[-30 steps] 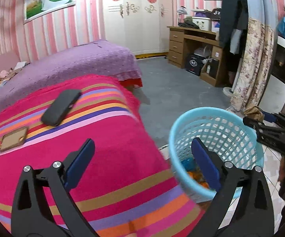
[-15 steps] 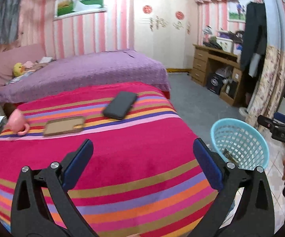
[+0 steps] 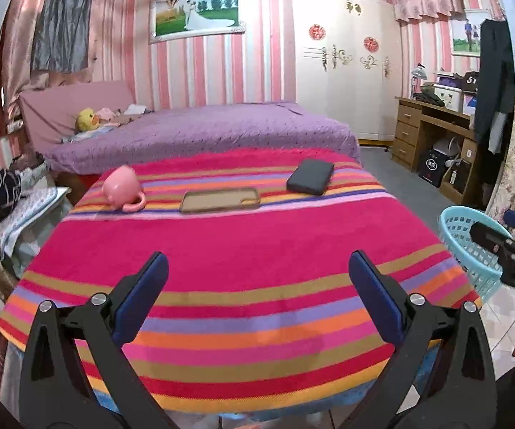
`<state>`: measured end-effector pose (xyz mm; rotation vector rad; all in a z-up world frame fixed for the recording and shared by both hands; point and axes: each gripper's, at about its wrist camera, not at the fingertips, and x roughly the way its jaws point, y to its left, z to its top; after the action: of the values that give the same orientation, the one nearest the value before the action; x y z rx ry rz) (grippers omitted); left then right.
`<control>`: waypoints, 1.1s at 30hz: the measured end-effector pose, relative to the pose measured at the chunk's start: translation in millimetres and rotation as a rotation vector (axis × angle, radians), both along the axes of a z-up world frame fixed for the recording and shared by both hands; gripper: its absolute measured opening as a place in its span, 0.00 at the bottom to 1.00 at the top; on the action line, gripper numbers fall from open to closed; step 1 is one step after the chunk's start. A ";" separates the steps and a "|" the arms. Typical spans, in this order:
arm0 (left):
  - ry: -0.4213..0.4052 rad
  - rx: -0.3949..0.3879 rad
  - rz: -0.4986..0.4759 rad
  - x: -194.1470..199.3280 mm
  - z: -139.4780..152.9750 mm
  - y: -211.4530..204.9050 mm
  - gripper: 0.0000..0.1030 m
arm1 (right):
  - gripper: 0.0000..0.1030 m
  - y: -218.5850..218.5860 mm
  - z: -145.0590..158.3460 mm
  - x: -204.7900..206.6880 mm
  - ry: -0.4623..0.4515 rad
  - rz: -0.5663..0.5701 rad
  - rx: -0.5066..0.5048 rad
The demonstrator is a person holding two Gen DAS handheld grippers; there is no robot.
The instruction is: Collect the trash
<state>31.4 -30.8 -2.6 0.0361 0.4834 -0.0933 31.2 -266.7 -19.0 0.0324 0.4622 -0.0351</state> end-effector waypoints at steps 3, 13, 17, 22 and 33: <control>0.016 -0.003 0.022 2.5 -11.2 8.8 0.95 | 0.96 9.2 -2.9 0.1 -0.013 0.012 -0.018; 0.001 -0.001 0.010 2.6 -20.0 12.6 0.95 | 0.96 16.2 -5.8 -3.0 -0.047 0.006 -0.019; -0.012 -0.014 0.026 0.7 -17.8 20.3 0.95 | 0.96 18.0 -5.4 -6.1 -0.051 0.001 -0.028; -0.045 -0.016 0.034 -5.1 -12.7 26.2 0.95 | 0.96 21.2 -1.8 -11.1 -0.071 -0.008 -0.039; -0.042 -0.018 0.029 -10.5 -13.9 33.0 0.95 | 0.96 36.7 3.8 -22.4 -0.115 0.001 -0.085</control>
<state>20.9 2.1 -16.5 0.0133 0.4410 -0.0685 8.7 -230.0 -15.2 -0.0490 0.3451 -0.0513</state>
